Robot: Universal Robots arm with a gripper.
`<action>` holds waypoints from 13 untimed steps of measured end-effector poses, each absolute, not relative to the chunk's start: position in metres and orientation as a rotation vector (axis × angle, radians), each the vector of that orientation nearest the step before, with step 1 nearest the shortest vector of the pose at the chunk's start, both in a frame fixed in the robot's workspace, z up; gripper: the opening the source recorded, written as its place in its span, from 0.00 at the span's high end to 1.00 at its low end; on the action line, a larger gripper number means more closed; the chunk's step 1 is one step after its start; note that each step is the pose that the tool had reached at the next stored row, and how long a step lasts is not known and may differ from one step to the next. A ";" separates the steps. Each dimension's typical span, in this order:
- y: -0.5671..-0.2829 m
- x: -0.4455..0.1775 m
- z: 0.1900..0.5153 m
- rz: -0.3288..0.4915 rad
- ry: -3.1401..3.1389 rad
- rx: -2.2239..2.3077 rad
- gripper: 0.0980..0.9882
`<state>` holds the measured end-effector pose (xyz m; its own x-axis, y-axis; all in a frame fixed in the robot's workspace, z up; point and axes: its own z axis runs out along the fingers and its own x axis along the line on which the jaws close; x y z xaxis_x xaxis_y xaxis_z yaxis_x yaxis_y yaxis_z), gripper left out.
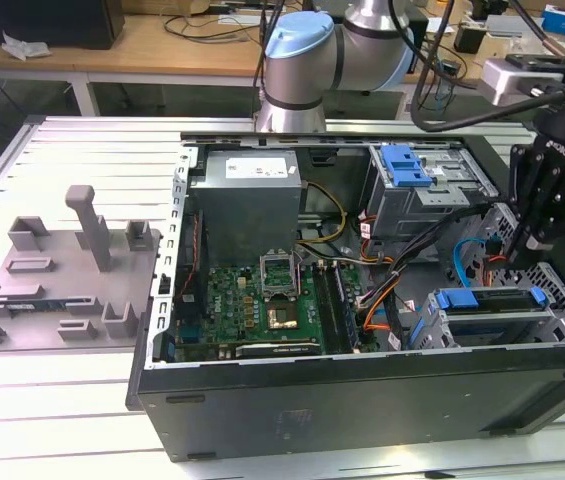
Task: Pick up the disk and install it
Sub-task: 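Insert the first disk wire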
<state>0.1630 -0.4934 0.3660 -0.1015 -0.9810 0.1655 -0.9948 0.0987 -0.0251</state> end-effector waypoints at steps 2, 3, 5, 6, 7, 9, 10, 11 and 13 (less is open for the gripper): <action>-0.495 0.163 0.366 0.194 -2.229 2.058 0.92; -0.495 0.162 0.366 0.191 -2.217 2.077 0.92; -0.495 0.162 0.366 0.187 -2.209 2.090 0.92; -0.497 0.162 0.367 0.183 -2.206 2.099 0.92; -0.499 0.162 0.366 0.174 -2.208 2.107 0.92; -0.503 0.162 0.366 0.160 -2.211 2.118 0.92; -0.504 0.162 0.366 0.150 -2.215 2.125 0.92; -0.505 0.162 0.366 0.145 -2.217 2.129 0.92; -0.508 0.162 0.367 0.127 -2.225 2.138 0.92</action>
<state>0.1622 -0.5080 0.3665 -0.0410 -0.9946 0.0954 -0.9990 0.0390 -0.0224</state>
